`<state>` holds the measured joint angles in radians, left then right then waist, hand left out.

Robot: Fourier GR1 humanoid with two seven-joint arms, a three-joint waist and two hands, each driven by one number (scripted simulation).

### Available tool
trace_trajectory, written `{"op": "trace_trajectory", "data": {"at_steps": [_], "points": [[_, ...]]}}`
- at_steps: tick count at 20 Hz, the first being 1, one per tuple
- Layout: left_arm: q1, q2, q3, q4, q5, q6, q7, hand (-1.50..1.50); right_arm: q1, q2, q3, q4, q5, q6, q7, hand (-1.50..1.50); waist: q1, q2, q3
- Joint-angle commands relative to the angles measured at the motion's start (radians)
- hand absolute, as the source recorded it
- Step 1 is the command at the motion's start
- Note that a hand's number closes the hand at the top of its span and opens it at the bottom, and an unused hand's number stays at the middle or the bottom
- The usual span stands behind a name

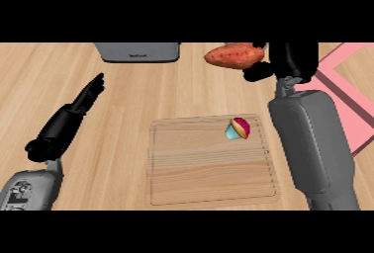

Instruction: Pick the sweet potato from the cutting board and place it in the cardboard box

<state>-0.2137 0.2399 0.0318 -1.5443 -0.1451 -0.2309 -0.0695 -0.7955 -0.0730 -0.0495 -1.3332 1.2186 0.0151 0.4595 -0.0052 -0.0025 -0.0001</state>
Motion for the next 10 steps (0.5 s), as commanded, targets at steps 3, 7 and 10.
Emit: {"op": "trace_trajectory", "data": {"at_steps": [3, 7, 10], "points": [[-0.030, 0.000, 0.022, 0.041, 0.015, -0.013, -0.026, 0.00, -0.001, -0.084, -0.138, 0.001, -0.033, -0.071, 0.038, 1.50, 0.002, 0.004, 0.000], [0.013, 0.003, 0.019, -0.021, 0.013, -0.020, -0.006, 0.00, 0.022, -0.188, -0.218, 0.049, -0.095, -0.041, -0.013, 1.50, 0.007, 0.003, 0.000], [-0.010, 0.010, 0.030, 0.023, 0.015, -0.031, -0.019, 0.00, -0.020, -0.268, -0.219, 0.181, -0.061, -0.040, -0.059, 1.50, 0.012, 0.005, 0.000]]}}
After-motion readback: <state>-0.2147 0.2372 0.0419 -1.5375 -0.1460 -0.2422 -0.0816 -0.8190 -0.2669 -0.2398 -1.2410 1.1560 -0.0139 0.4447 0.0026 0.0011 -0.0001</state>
